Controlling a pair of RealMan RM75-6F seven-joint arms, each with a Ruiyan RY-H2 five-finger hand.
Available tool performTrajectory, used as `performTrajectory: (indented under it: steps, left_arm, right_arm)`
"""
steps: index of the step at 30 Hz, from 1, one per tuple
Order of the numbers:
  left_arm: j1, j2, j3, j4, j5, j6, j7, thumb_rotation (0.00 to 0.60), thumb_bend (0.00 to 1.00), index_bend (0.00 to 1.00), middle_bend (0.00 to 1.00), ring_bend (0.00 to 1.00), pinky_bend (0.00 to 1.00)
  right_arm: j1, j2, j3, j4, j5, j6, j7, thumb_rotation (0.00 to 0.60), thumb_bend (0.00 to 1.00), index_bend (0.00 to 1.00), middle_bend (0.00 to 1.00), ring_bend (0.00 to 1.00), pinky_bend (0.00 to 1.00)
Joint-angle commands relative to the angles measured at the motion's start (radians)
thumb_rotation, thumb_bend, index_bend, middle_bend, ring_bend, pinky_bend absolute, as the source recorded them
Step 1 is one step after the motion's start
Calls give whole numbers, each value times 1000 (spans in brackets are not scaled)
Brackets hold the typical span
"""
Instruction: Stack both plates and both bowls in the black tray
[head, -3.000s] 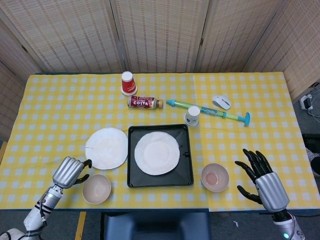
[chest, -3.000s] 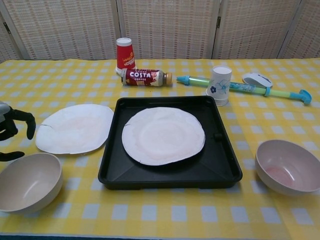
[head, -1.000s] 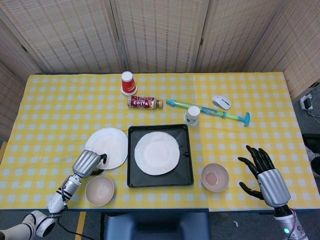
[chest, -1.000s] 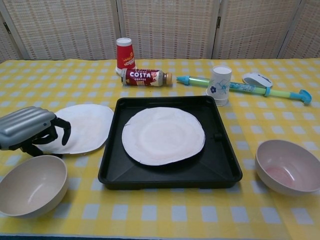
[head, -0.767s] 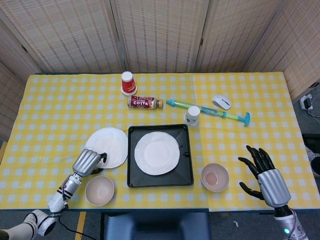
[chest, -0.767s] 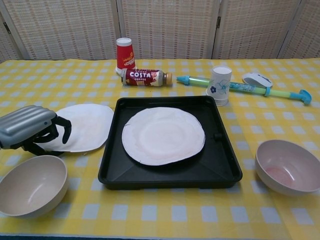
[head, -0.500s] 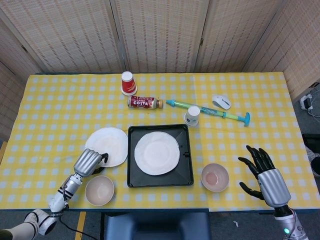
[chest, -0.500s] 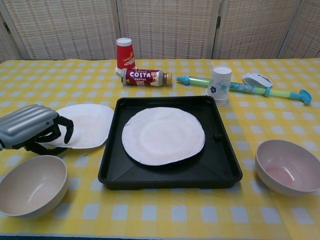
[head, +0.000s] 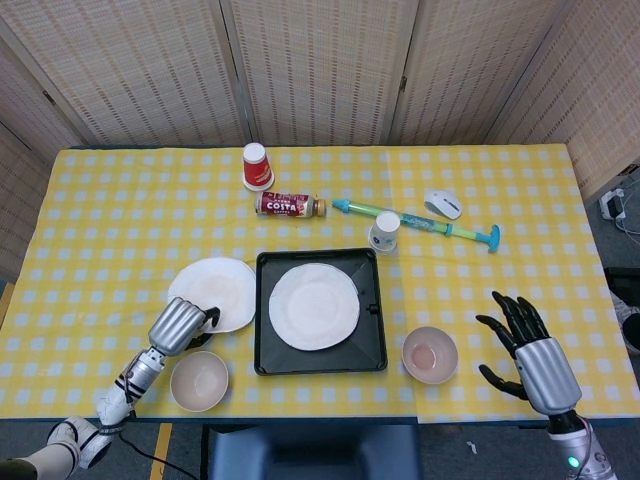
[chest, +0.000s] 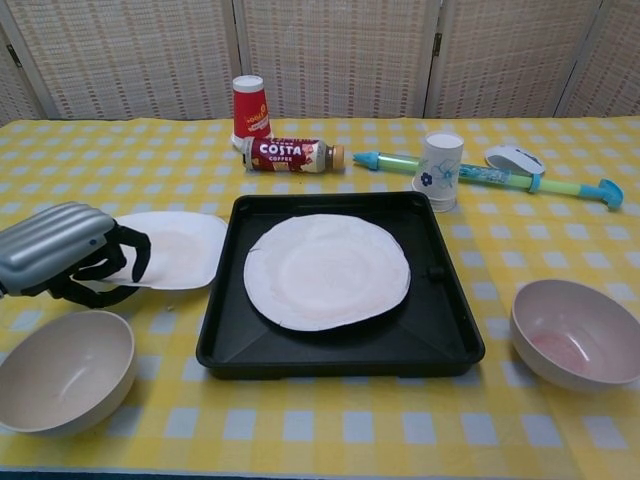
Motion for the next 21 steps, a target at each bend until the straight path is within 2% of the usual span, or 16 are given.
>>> performTrajectory:
  steps: [1, 11, 17, 21]
  left_arm:
    - [6, -1, -5, 3, 5, 37, -2, 600, 511, 646, 1000, 980, 1000]
    - [20, 38, -50, -103, -1, 169, 82, 600, 514, 645, 1000, 980, 1000]
    - [25, 82, -59, -212, 1, 189, 146, 600, 514, 645, 1000, 980, 1000]
    - [25, 110, -47, -304, 19, 190, 178, 600, 513, 643, 1000, 980, 1000]
  right_arm:
    - [-1, 1, -2, -1, -4, 2, 1, 600, 252, 239, 0, 0, 0]
    - [-12, 14, -24, -13, -51, 33, 13, 600, 252, 239, 0, 0, 0]
    - [-18, 21, -32, -16, -73, 51, 21, 600, 252, 239, 0, 0, 0]
    - [-20, 25, -35, -18, -85, 60, 27, 600, 252, 239, 0, 0, 0]
